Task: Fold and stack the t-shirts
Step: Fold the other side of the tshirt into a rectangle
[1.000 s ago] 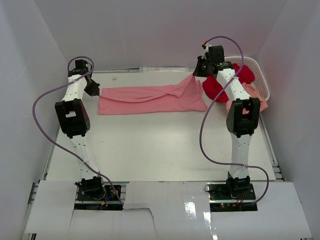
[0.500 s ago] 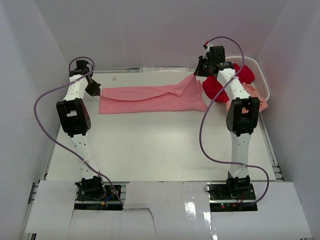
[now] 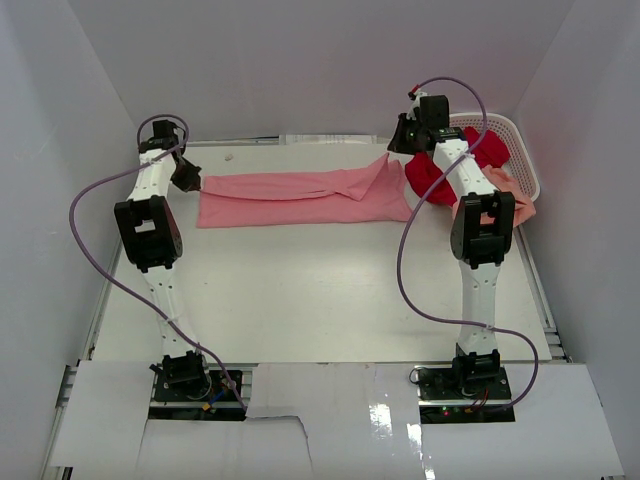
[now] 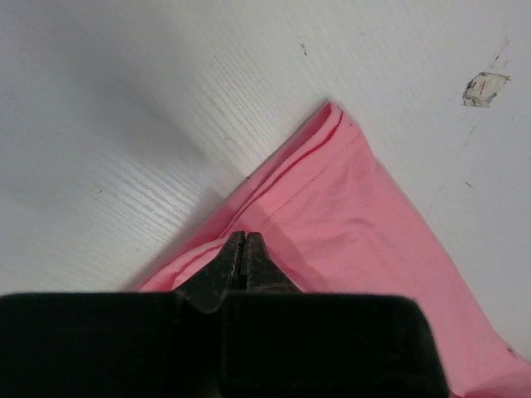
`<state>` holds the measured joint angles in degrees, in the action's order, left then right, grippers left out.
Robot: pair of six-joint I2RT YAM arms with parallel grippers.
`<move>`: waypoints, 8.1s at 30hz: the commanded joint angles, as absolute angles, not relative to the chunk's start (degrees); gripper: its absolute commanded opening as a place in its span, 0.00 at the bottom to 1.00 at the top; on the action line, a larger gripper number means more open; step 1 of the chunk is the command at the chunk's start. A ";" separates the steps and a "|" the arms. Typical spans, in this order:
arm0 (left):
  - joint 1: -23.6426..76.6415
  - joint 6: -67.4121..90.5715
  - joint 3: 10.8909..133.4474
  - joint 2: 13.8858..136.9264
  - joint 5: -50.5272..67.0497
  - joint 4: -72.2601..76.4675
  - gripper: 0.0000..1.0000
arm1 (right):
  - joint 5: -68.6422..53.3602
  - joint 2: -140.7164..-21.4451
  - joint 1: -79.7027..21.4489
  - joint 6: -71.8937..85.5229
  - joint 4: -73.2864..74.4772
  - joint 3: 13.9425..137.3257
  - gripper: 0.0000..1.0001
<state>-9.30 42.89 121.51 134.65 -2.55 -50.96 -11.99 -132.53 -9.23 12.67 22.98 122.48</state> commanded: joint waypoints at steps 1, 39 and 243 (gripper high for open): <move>-9.93 44.30 124.19 135.00 -2.37 -50.45 0.00 | -11.95 -132.80 -8.70 13.88 15.66 124.28 0.20; 11.69 38.76 92.72 118.21 30.32 -18.29 0.39 | -34.72 -119.97 -13.27 28.12 -3.60 86.13 0.54; 25.22 32.61 71.37 111.27 26.10 -20.57 0.41 | -23.46 -131.92 -20.65 -6.50 23.56 115.13 0.08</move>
<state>24.73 33.45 72.51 114.10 26.35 -19.22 -20.45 -130.34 -20.99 -6.17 26.26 111.92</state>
